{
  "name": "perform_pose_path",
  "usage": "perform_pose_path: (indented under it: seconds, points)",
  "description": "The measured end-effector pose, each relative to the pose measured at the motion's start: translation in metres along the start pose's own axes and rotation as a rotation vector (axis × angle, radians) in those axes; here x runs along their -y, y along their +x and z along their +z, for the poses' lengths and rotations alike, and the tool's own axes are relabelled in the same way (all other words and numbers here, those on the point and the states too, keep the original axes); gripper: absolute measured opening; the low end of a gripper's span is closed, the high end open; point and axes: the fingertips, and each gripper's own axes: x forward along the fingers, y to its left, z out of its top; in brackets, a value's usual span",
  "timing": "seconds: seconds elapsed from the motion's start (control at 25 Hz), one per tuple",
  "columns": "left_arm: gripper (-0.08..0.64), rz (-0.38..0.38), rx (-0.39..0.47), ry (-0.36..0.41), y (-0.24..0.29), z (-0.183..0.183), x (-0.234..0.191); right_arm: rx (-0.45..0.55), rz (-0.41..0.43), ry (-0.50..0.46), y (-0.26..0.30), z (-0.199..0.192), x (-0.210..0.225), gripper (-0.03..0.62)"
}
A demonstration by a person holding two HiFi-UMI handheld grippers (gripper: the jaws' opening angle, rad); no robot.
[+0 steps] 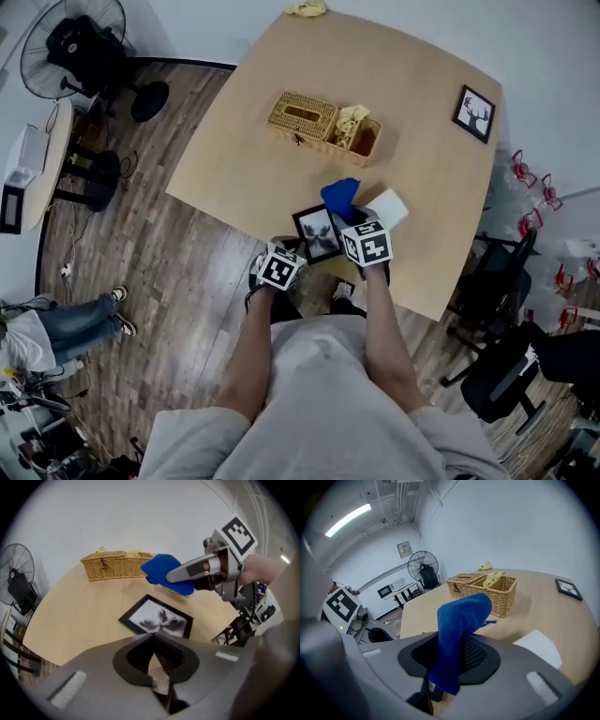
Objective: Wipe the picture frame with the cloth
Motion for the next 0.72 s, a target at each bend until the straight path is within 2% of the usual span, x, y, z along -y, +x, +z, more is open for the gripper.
perform_pose_path:
  seconds: [0.16,0.44,0.64,0.72]
  points:
    - [0.052,-0.04,-0.077,0.127,0.009,-0.012,-0.002,-0.008,-0.032,0.048,0.006,-0.007,0.003,0.106]
    - [0.052,-0.114,-0.078,0.193,0.013,-0.003,-0.005,-0.008,-0.065,0.096,0.017,-0.007,0.0,0.106]
    - [0.054,-0.161,-0.126,0.278,0.023,-0.011,0.0,-0.005,-0.077,0.109,0.024,-0.004,0.0,0.106]
    - [0.054,-0.181,-0.123,0.275,0.025,-0.01,0.0,0.013,-0.083,0.11,0.026,-0.002,0.002,0.106]
